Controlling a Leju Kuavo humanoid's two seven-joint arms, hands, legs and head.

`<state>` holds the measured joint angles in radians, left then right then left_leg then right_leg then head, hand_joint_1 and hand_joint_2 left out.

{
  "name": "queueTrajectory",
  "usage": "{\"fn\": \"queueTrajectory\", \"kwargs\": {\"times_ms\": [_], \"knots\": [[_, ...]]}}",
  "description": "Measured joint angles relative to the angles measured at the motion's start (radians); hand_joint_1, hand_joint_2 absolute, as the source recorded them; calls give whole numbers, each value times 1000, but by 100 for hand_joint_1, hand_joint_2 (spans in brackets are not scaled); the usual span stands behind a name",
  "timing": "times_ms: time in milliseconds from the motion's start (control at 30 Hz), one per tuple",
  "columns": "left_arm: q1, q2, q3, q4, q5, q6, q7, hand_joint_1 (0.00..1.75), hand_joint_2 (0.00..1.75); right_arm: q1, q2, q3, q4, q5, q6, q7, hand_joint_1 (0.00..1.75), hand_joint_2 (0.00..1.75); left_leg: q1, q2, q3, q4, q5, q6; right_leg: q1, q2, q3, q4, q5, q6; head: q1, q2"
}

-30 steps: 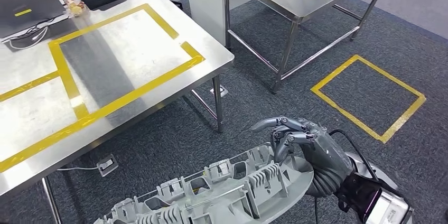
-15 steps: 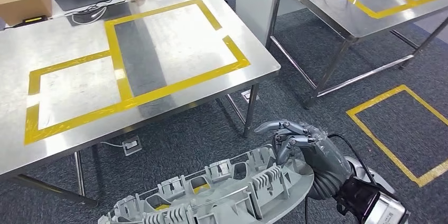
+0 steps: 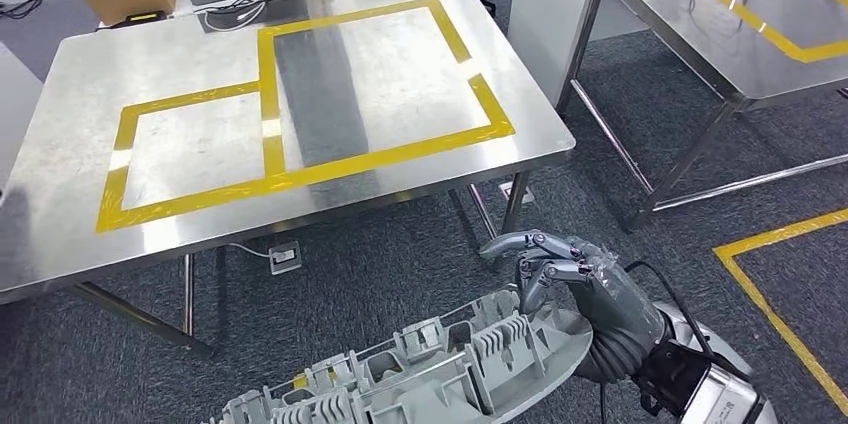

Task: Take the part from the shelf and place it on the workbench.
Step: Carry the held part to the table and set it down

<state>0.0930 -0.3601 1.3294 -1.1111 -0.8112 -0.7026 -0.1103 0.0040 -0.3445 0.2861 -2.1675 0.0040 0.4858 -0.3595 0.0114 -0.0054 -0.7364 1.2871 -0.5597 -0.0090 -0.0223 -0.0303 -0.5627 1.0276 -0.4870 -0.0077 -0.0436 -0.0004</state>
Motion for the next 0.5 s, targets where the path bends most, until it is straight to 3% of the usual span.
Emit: {"fn": "queueTrajectory", "kwargs": {"times_ms": [33, 67, 100, 167, 233, 300, 333, 400, 467, 500], "knots": [[-4, 0, 5, 4, -1, 2, -1, 0, 0, 0, 0, 1, 0, 0, 3, 1, 175, 175, 0, 2, -14, 22, 2, 1, 3, -12, 2, 0, -2, -2, 0, 0], [-6, -1, 11, 8, -1, 3, -3, 0, 0, -1, 1, 1, 0, 0, 6, 2, 175, 175, 0, 3, -7, 4, 22, 4, 6, -24, 4, 0, -5, -4, 0, 0], [-9, -1, 15, 11, -2, 4, -6, 0, 0, -3, 2, 1, 0, 0, 9, 2, 175, 175, -1, 8, 19, -49, 55, 9, 9, -35, 8, 0, -8, -5, 0, 0], [-16, 0, 25, 16, -3, 8, -11, 0, 0, -9, 5, 2, 0, 0, 12, 2, 175, 175, -14, 54, 87, -181, 107, 26, 16, -57, 17, -1, -15, -5, 1, 0], [-24, 0, 30, 19, -3, 11, -13, 0, 0, -15, 8, 2, 0, 0, 12, 3, 175, 175, -29, 89, 116, -242, 117, 39, 21, -78, 21, -2, -21, 1, 1, 0], [-28, 0, 34, 22, -4, 13, -16, 0, 0, -18, 11, 3, 0, 0, 12, 4, 175, 175, -32, 69, 118, -251, 119, 46, 25, -103, 24, -6, -26, 9, 0, 0], [-28, 0, 38, 23, -6, 12, -19, 0, 0, -20, 12, 3, 0, 0, 12, 5, 175, 175, -30, 56, 123, -260, 123, 48, 25, -102, 26, -4, -29, 13, 1, 0], [-33, -1, 47, 26, -13, 9, -32, 0, 0, -24, 12, 3, 0, 2, 12, 10, 175, 175, -20, 28, 136, -278, 132, 56, 23, -54, 4, 47, -55, 14, 4, 0], [-44, 0, 53, 35, -22, 5, -49, 0, 0, -26, 12, 2, 0, 4, 14, 15, 175, 175, -14, -2, 137, -284, 135, 60, 15, 6, -60, 174, -103, 9, 8, 0], [-50, 1, 55, 42, -24, 5, -57, 0, 0, -27, 12, 3, 0, 4, 15, 16, 175, 175, -13, -19, 137, -284, 135, 61, 13, 18, -95, 235, -122, 10, 10, 0]]}}
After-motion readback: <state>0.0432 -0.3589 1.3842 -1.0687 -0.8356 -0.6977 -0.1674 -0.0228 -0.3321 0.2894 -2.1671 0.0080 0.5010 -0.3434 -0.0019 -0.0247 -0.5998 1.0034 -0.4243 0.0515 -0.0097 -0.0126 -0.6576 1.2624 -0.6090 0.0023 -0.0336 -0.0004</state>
